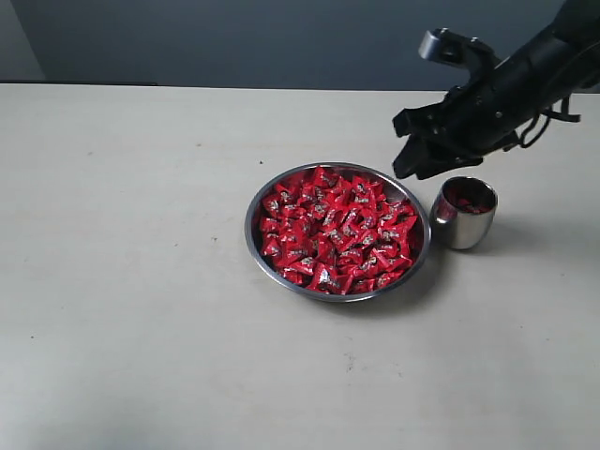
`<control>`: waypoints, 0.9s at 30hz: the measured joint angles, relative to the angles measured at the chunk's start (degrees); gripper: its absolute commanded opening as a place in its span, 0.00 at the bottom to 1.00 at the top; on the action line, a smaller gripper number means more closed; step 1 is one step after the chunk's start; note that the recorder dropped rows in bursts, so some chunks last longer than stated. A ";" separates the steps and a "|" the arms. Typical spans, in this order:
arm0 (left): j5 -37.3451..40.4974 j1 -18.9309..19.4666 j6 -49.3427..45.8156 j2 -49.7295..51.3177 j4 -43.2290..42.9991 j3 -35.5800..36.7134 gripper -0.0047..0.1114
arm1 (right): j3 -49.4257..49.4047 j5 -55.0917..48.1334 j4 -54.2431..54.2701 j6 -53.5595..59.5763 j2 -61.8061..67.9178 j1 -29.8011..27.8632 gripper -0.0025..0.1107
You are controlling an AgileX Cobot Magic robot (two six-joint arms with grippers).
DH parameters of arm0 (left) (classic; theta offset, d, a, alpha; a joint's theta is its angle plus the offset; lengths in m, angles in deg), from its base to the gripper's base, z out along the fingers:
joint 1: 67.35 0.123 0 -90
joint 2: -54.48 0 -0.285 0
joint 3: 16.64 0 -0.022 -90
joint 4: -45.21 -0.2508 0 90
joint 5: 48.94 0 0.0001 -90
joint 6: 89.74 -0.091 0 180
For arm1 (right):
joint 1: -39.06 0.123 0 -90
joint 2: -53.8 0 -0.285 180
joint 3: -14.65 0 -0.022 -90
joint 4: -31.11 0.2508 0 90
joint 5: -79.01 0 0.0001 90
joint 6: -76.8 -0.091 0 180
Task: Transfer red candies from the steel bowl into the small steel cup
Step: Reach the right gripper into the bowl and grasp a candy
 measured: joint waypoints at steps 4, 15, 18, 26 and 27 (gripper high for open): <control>0.00 0.00 0.00 0.00 0.00 0.00 0.04 | 0.00 0.00 0.37 1.90 0.24 6.08 0.33; 0.00 0.00 0.00 0.00 0.00 0.00 0.04 | 0.00 -1.59 -2.64 4.06 5.64 15.52 0.33; 0.00 0.00 0.00 0.00 0.00 0.00 0.04 | 0.00 -1.84 -2.80 4.06 6.50 16.43 0.33; 0.00 0.00 0.00 0.00 0.00 0.00 0.04 | 0.00 -1.91 -3.11 4.06 10.03 16.74 0.33; 0.00 0.00 0.00 0.00 0.00 0.00 0.04 | 0.00 -1.91 -3.11 4.06 10.36 16.74 0.33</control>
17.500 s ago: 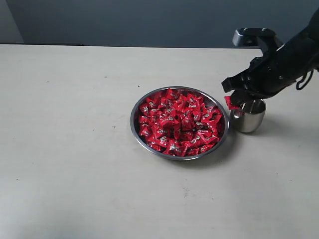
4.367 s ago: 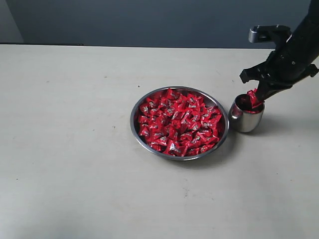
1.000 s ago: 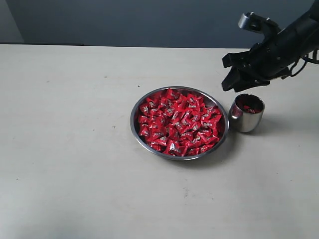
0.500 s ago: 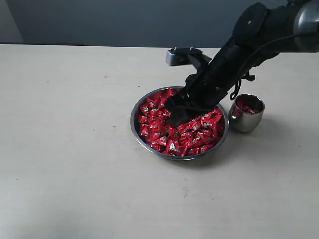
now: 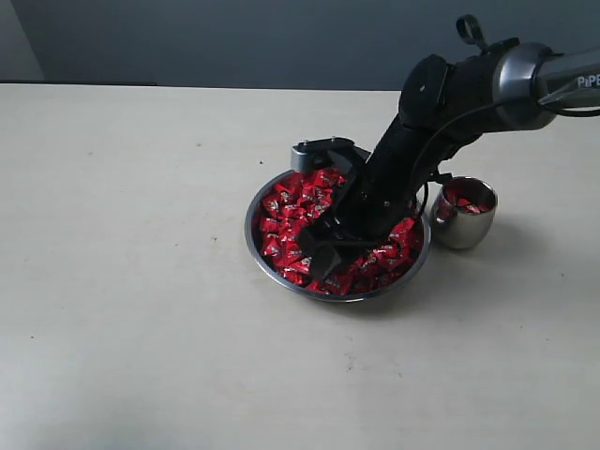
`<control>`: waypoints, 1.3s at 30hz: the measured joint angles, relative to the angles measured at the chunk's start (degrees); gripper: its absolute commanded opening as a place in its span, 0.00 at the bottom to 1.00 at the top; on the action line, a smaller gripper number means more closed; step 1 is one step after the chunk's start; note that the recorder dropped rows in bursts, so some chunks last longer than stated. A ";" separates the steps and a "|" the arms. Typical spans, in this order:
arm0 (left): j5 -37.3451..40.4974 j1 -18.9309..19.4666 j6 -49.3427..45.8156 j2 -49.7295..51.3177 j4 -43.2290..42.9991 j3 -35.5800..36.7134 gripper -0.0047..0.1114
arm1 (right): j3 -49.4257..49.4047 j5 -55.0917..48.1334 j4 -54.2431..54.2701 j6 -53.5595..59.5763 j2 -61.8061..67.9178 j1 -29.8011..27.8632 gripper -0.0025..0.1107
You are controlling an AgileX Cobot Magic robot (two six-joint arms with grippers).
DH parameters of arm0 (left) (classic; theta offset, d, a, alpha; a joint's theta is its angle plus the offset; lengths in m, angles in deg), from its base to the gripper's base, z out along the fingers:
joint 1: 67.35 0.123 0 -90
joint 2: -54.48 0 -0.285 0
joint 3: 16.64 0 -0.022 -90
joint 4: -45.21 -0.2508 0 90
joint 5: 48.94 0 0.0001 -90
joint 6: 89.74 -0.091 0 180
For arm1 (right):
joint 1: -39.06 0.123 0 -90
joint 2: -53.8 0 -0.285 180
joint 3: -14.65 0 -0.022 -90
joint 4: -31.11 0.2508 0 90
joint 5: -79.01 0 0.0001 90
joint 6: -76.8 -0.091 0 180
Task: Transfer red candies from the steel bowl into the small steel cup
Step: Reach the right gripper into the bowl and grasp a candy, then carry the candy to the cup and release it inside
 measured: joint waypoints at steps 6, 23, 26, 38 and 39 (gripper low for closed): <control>0.00 0.00 0.00 0.00 0.00 0.00 0.04 | 0.00 0.00 0.00 0.12 0.93 0.00 0.02; 0.00 0.00 0.00 0.00 0.00 0.00 0.04 | 1.22 -2.19 -2.10 -0.15 -8.16 -6.52 0.02; 0.00 0.00 0.00 0.00 0.00 0.00 0.04 | 1.22 -2.19 -2.41 -0.98 -9.26 -11.36 0.02; 0.00 0.00 0.00 0.00 0.00 0.00 0.04 | 1.22 1.47 -2.68 -3.42 -9.40 -24.68 0.02; 0.00 0.00 0.00 0.00 0.00 0.00 0.04 | 1.22 1.89 -2.68 -3.52 -9.40 -25.11 0.02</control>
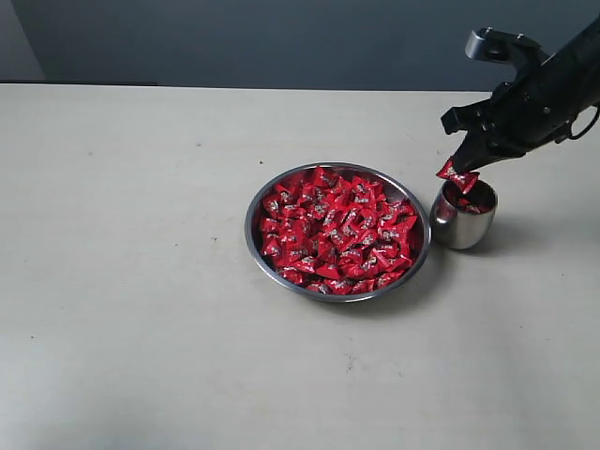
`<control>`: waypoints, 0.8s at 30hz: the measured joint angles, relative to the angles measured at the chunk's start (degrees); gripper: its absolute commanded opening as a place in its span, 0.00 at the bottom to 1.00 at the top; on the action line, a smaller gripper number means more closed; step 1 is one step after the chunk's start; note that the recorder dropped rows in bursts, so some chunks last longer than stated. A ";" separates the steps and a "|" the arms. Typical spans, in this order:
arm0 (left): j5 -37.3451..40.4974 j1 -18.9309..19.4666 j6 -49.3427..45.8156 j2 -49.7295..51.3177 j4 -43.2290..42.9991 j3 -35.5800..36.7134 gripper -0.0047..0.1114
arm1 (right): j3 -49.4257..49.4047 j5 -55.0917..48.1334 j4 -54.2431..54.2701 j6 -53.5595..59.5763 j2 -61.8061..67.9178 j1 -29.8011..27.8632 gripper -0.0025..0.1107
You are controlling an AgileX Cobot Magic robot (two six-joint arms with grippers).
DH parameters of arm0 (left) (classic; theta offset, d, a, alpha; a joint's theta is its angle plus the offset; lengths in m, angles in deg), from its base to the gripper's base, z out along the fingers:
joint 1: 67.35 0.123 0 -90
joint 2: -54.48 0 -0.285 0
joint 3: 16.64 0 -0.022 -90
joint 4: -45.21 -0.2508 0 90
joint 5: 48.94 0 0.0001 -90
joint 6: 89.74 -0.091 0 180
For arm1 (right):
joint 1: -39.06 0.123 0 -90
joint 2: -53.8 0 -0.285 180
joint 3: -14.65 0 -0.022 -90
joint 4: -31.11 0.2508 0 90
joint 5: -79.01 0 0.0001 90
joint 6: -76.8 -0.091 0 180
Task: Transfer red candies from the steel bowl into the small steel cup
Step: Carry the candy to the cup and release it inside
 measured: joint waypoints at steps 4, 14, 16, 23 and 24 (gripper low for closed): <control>0.00 0.00 0.00 0.00 0.00 0.00 0.04 | 0.00 1.66 -0.12 -0.04 0.46 -0.38 0.03; 0.00 0.00 0.00 0.00 0.00 0.00 0.04 | 0.00 0.92 -0.73 -0.04 3.65 -0.38 0.15; 0.00 0.00 0.00 0.00 0.00 0.00 0.04 | 0.00 0.78 -0.73 -0.04 3.65 -0.38 0.29; 0.00 0.00 0.00 0.00 0.00 0.00 0.04 | 0.00 0.50 -1.25 -0.04 2.75 -0.38 0.37; 0.00 0.00 0.00 0.00 0.00 0.00 0.04 | 0.00 0.50 -1.43 -0.04 2.30 -0.38 0.36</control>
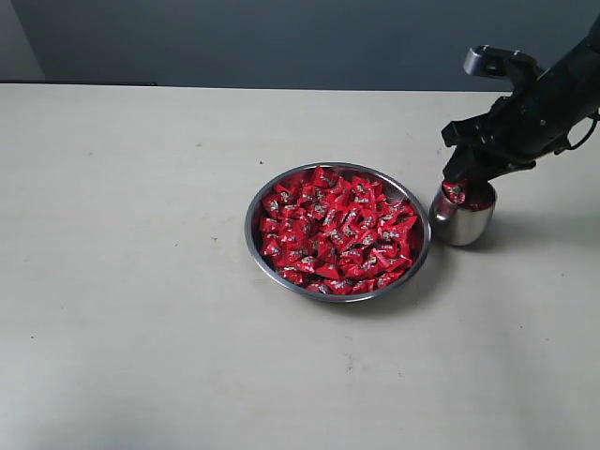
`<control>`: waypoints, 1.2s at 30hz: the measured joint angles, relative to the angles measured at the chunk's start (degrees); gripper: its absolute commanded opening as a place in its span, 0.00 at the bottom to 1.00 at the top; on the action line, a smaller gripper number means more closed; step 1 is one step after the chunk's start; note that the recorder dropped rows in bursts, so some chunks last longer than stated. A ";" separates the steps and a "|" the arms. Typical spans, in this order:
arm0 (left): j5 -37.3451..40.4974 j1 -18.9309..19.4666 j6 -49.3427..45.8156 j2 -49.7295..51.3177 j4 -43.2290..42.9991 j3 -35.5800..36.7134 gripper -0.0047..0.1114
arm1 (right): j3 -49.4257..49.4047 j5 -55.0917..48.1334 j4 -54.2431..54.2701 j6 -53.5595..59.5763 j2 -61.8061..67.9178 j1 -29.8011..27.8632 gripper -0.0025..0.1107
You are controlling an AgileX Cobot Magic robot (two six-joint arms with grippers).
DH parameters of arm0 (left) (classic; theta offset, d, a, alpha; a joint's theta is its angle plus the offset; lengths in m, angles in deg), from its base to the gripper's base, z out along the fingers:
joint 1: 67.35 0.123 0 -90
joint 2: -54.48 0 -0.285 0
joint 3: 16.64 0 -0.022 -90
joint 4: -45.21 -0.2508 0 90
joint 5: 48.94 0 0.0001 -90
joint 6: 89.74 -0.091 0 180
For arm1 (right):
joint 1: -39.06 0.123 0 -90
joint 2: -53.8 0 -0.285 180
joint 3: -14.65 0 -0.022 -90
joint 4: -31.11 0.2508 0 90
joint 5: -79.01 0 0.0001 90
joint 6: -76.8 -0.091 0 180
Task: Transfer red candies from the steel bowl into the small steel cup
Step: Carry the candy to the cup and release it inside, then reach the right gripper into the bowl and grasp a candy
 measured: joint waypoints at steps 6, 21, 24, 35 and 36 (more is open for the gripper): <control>0.00 0.00 0.00 0.00 0.00 0.00 0.04 | 0.00 0.15 1.18 0.00 -4.11 0.00 0.34; 0.00 0.00 0.00 0.00 0.00 0.00 0.04 | 0.00 7.62 4.73 3.64 1.99 21.37 0.34; 0.00 0.00 0.00 0.00 0.00 0.00 0.04 | 0.00 10.53 3.37 3.64 5.29 23.54 0.34; 0.00 0.00 0.00 0.00 0.00 0.00 0.04 | 0.00 16.14 1.77 3.41 10.46 23.78 0.34; 0.00 0.00 0.00 0.00 0.00 0.00 0.04 | 0.00 16.75 1.77 3.26 10.58 23.78 0.34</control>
